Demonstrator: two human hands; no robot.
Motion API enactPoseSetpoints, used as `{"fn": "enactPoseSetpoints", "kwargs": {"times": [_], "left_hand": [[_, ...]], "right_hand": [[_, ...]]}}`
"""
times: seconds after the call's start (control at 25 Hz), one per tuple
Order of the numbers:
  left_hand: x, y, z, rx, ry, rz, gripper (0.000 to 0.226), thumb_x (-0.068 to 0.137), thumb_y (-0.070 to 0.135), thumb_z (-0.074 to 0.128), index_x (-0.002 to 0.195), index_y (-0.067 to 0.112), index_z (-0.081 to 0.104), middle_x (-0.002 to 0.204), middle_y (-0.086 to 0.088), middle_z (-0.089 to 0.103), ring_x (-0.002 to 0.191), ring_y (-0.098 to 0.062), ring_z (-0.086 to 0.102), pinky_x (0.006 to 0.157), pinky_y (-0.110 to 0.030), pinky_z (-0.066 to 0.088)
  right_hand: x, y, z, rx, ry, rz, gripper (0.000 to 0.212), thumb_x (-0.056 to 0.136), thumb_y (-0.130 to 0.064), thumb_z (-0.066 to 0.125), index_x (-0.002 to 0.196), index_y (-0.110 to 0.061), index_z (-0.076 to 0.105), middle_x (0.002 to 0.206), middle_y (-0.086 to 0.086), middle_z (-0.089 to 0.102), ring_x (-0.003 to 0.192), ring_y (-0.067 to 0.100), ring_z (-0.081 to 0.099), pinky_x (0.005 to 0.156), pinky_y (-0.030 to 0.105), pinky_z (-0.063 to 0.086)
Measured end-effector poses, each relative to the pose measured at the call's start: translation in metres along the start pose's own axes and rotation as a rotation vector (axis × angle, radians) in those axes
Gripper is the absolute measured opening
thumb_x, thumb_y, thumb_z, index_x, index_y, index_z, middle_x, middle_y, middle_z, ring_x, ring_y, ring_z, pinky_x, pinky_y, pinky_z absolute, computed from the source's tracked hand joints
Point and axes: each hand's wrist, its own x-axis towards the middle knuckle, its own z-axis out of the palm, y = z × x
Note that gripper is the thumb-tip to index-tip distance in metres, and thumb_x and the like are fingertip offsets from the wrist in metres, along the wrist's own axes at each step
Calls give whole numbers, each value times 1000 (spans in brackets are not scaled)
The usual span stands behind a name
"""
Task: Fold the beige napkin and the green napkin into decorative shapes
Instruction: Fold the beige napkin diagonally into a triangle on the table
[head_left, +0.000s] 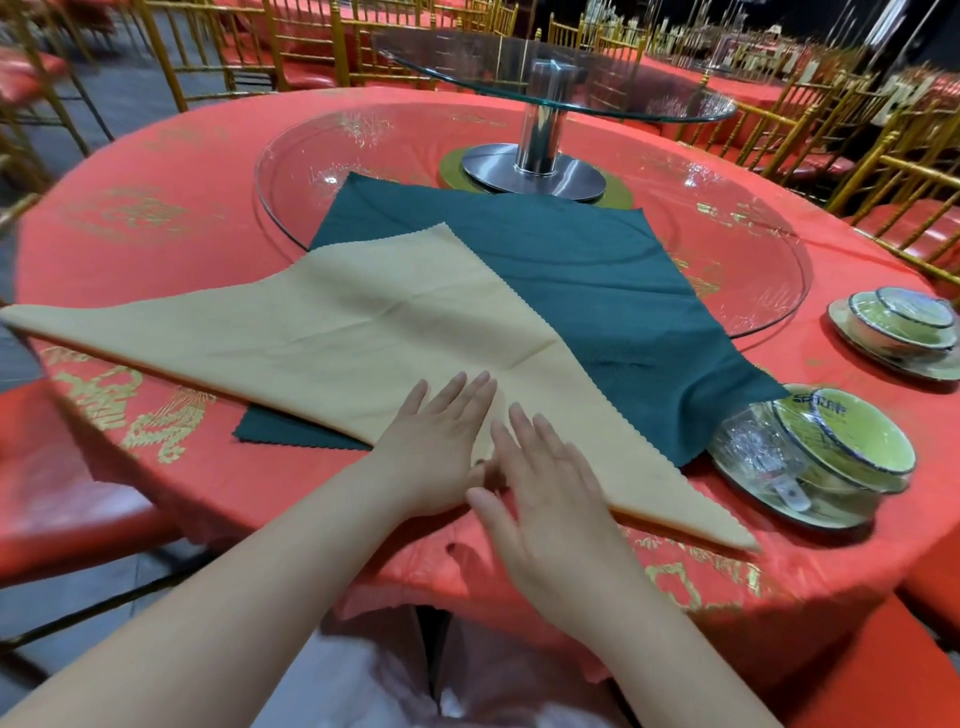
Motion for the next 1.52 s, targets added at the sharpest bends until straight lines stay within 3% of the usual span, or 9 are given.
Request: {"fn": "enactPoseSetpoints", "kwargs": {"times": [0.16, 0.36, 0.72, 0.92, 1.04, 1.12, 1.24, 1.4, 1.52], "left_hand": [[0, -7, -3, -48, -9, 42, 72, 89, 52, 16, 146, 14, -5, 155, 2, -11, 141, -9, -13, 114, -33, -10], [-4, -14, -6, 10, -30, 33, 94, 65, 76, -3, 146, 30, -7, 154, 9, -14, 141, -12, -14, 114, -40, -7], [-3, -20, -6, 10, -45, -30, 96, 53, 86, 3, 140, 48, -7, 154, 12, -13, 141, -18, -16, 113, -48, -7], [-3, -20, -6, 3, -43, -27, 96, 53, 87, 3, 140, 49, -6, 154, 12, -12, 141, -18, -15, 113, -48, -7], [-3, -19, -6, -3, -34, -24, 97, 52, 87, 3, 141, 48, -5, 155, 12, -11, 142, -18, -13, 113, -48, -5], [-3, -19, -8, -9, -46, -27, 97, 53, 88, 5, 141, 48, -5, 155, 11, -11, 142, -19, -13, 113, -49, -5], [-4, -18, -10, -12, -74, -44, 88, 69, 85, 20, 143, 44, -5, 155, 10, -11, 142, -19, -14, 113, -48, -7], [-5, -17, -9, -15, -58, -66, 89, 82, 68, 31, 145, 22, -11, 155, 7, -12, 141, -16, -14, 114, -46, -8], [-6, -25, -12, -141, 0, -41, 78, 93, 43, 36, 145, 11, -12, 156, -1, -9, 141, -13, -14, 114, -38, -11]], "right_hand": [[-7, 1, 9, -184, -187, 42, 94, 61, -76, -12, 137, -23, -29, 153, 6, -24, 139, 22, -25, 108, 32, -16], [-22, 9, -1, -258, -282, 78, 100, 56, -78, -15, 142, -29, -23, 151, 10, -29, 129, 22, -35, 108, 35, -15], [-61, 48, -18, -354, -265, 265, 112, 42, -81, -35, 142, -32, -22, 153, 13, -21, 141, 29, -18, 113, 37, -6], [-86, 76, -30, -430, -129, 388, 112, 67, -80, -20, 146, -14, 24, 152, 14, 22, 141, 24, 19, 108, 35, -2], [-94, 78, -40, -456, -183, 412, 121, 49, -77, -34, 149, -18, 1, 157, -1, -3, 143, 12, -6, 110, 37, -14], [-85, 72, -43, -431, -168, 449, 129, 43, -77, -39, 148, -16, 6, 157, -1, 2, 144, 12, -3, 112, 39, -11], [-57, 44, -35, -411, -104, 271, 113, 71, -74, -21, 140, -5, 35, 151, 11, 27, 140, 23, 24, 110, 41, 3], [-3, -5, -8, -112, -121, -61, 104, 61, -73, -16, 148, -17, -4, 146, -10, -23, 131, -1, -23, 110, 24, -14], [22, -4, 12, -102, -135, -46, 109, 53, -79, -24, 147, -26, -8, 155, -5, -17, 139, 6, -19, 112, 29, -8]]}}
